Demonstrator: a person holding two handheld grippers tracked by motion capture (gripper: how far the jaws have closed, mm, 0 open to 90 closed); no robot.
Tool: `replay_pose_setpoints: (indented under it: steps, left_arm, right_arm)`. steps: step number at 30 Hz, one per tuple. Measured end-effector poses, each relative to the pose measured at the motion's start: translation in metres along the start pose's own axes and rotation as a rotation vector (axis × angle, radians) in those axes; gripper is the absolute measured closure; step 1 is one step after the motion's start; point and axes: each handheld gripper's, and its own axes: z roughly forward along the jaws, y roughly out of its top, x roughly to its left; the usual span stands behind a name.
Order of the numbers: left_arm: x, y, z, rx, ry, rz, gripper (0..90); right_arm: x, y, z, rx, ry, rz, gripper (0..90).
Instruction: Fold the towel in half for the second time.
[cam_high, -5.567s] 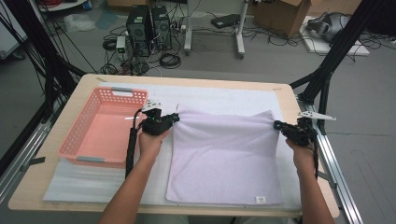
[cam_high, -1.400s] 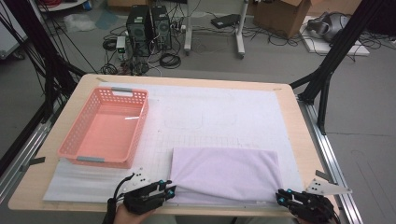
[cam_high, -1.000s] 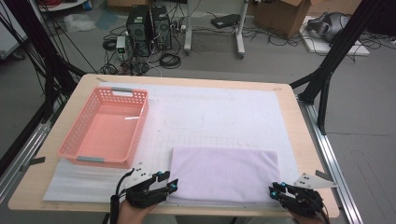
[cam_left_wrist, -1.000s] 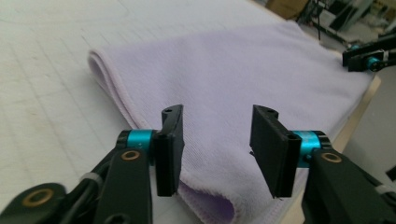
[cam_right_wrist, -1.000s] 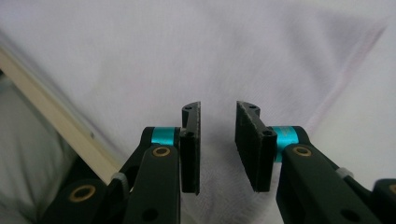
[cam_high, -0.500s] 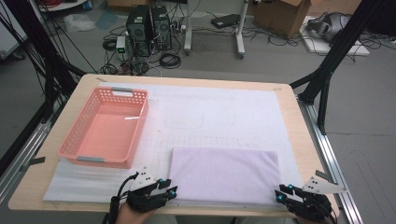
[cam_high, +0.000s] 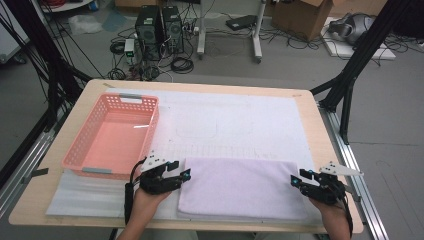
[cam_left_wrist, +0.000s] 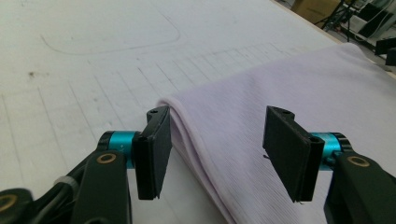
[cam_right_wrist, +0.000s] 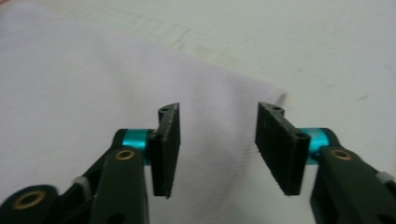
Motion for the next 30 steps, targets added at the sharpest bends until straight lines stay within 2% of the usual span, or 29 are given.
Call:
replay_pose_setpoints:
  steps: [3,7,9,12,13,15,16,17,18,19,20,22,25,29,30]
  left_arm:
    - [0.006,0.007,0.013,0.015,0.011,-0.003,38.1]
    - [0.009,0.009,0.028,0.042,0.020,0.002,38.2]
    - [0.012,0.007,0.035,0.089,0.017,-0.016,38.1]
    - [0.016,0.009,0.038,0.113,0.020,-0.055,39.7]
    - [0.017,0.009,0.041,0.133,0.017,-0.055,41.3]
    - [0.014,0.010,0.044,0.152,0.012,-0.023,46.0]
    - [0.012,0.010,0.044,0.156,0.022,-0.010,57.1]
    - [0.011,0.010,0.044,0.152,0.030,-0.002,62.1]
    - [0.010,0.010,0.043,0.150,0.036,0.007,75.2]
    - [0.009,0.010,0.042,0.137,0.049,0.000,77.9]
    - [0.008,0.009,0.041,0.120,0.063,0.002,80.2]
    - [0.008,0.009,0.036,0.075,0.080,-0.003,81.6]
    - [0.006,0.013,0.031,0.019,0.084,-0.005,81.8]
    - [0.007,0.025,0.033,-0.040,0.102,0.009,81.7]
    - [0.009,0.028,0.035,-0.059,0.107,0.015,81.7]
  right_arm:
    - [-0.010,0.003,0.007,0.003,-0.017,0.036,42.1]
    - [-0.018,0.005,0.013,0.010,-0.021,0.041,40.1]
    - [-0.023,0.008,0.017,0.014,-0.013,0.053,38.2]
    - [-0.026,0.010,0.028,0.031,-0.002,0.048,37.8]
    - [-0.027,0.012,0.032,0.040,-0.001,0.045,37.4]
    - [-0.027,0.014,0.041,0.067,0.001,0.045,37.7]
    - [-0.029,0.014,0.047,0.093,-0.005,0.048,39.6]
    - [-0.029,0.014,0.048,0.090,-0.009,0.041,44.1]
    - [-0.030,0.014,0.047,0.087,-0.007,0.043,53.5]
    - [-0.031,0.014,0.046,0.090,0.018,0.053,69.1]
    - [-0.031,0.013,0.043,0.086,0.050,0.060,79.2]
    - [-0.029,0.013,0.038,0.070,0.038,0.028,82.8]
    - [-0.030,0.014,0.031,0.005,0.016,0.025,83.3]
    - [-0.028,0.026,0.029,-0.059,-0.042,-0.026,83.2]
    - [-0.030,0.031,0.031,-0.062,-0.043,-0.015,83.2]
